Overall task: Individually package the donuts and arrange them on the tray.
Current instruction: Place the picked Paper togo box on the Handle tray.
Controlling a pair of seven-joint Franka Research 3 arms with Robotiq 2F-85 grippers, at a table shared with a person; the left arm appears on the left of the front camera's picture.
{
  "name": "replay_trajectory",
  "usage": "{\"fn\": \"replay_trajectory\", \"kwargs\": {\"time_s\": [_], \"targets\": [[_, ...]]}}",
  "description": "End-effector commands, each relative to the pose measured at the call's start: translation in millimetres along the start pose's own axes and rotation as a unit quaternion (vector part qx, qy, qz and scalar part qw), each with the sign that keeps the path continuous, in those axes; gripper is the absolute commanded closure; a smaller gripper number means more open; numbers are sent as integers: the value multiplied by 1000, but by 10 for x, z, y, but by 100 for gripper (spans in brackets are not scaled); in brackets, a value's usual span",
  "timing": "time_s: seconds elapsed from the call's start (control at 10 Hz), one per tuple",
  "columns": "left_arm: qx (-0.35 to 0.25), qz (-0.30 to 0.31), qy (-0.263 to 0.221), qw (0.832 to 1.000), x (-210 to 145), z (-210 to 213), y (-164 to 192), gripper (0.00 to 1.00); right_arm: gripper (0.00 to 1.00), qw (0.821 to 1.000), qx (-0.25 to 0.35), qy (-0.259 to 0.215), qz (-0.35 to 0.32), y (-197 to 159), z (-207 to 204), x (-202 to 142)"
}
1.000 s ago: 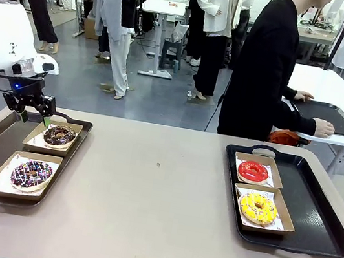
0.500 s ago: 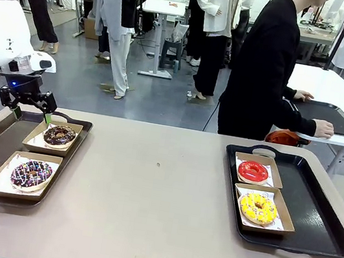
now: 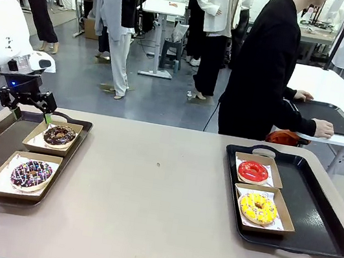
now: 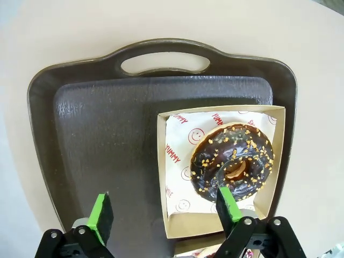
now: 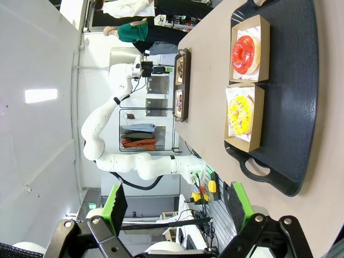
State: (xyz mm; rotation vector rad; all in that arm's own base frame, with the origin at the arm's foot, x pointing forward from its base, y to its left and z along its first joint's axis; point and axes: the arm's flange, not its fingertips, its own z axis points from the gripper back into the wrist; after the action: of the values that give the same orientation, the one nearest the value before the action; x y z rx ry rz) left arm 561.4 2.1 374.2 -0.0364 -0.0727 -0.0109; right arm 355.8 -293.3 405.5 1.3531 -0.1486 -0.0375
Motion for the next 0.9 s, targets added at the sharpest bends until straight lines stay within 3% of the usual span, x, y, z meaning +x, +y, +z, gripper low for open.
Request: {"fn": "replay_trajectory", "kwargs": {"time_s": [0.0, 0.7, 0.8], "targets": [[6, -2, -5, 1000, 22, -5, 5, 0, 0, 1000, -3, -2, -3, 25, -6, 8], [0, 0, 0, 1000, 1, -4, 0, 0, 0, 1000, -3, -2, -3, 25, -6, 8], [-48, 11, -15, 999, -38, 297, 50, 0, 0, 1000, -3, -2, -3, 25, -6, 8]]}}
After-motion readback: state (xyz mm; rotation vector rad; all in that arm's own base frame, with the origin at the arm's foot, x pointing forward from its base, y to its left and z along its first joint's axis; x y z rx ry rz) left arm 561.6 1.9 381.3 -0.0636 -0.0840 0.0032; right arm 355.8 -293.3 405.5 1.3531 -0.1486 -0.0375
